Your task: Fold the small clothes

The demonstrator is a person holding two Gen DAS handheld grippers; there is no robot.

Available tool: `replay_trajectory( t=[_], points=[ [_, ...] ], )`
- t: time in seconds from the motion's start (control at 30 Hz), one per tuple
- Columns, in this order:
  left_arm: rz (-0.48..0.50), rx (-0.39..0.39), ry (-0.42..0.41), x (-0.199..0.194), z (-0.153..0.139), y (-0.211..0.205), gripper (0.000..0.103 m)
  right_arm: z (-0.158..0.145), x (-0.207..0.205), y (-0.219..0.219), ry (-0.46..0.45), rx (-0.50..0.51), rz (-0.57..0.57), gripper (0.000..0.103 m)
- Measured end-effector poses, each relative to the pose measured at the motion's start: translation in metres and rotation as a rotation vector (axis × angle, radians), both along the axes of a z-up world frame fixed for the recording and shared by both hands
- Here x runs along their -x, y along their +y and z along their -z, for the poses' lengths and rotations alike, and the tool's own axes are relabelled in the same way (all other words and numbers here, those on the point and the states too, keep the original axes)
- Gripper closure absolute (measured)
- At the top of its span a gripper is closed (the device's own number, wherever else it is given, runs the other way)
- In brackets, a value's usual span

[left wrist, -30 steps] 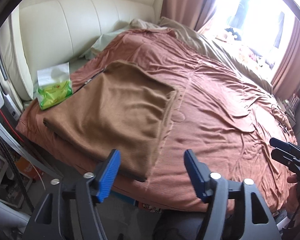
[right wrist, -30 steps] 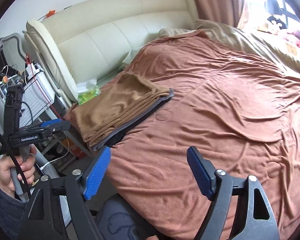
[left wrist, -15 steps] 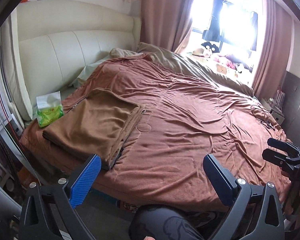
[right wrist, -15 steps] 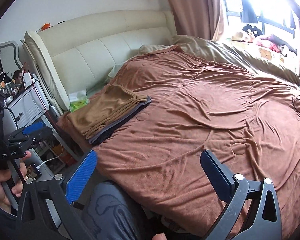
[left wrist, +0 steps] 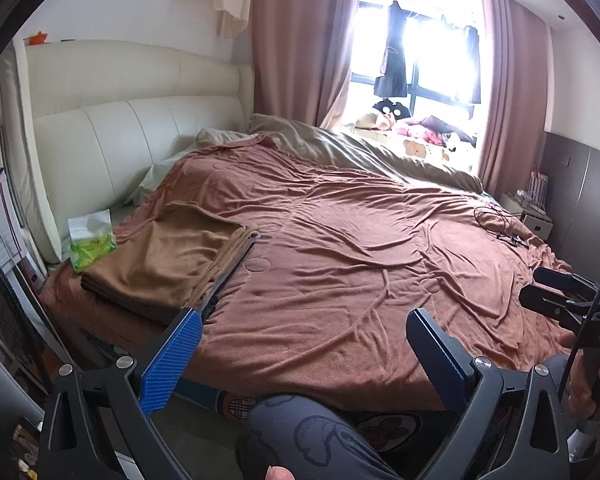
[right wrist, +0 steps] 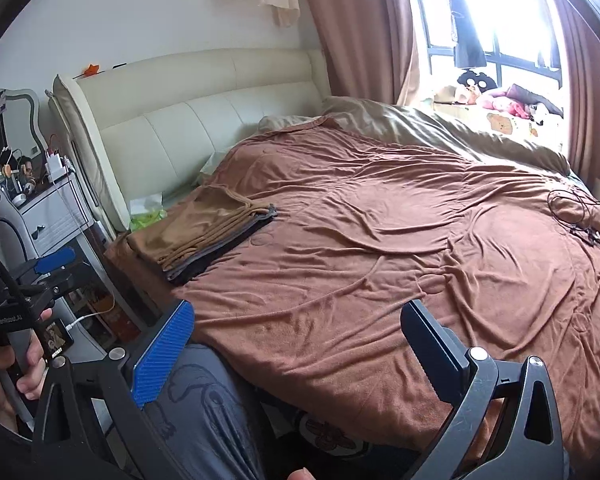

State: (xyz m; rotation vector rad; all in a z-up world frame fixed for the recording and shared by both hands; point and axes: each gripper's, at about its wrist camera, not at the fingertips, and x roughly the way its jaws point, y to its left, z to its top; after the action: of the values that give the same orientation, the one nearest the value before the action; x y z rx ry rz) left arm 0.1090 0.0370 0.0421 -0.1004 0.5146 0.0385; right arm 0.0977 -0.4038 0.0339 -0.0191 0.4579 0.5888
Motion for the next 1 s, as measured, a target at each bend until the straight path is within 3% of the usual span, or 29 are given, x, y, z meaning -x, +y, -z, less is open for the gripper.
replay_trajectory(
  t=[0.63,1.0],
  points=[
    [0.038,0.012,-0.081,0.055,0.02,-0.027,0.001,0.037,0.07,-0.047,-0.074,-0.048,0.093,0.0],
    [0.055,0.006,-0.098,0.063,0.029,-0.035,0.001,0.045,0.076,-0.056,-0.059,-0.052,0.124,0.0]
  ],
)
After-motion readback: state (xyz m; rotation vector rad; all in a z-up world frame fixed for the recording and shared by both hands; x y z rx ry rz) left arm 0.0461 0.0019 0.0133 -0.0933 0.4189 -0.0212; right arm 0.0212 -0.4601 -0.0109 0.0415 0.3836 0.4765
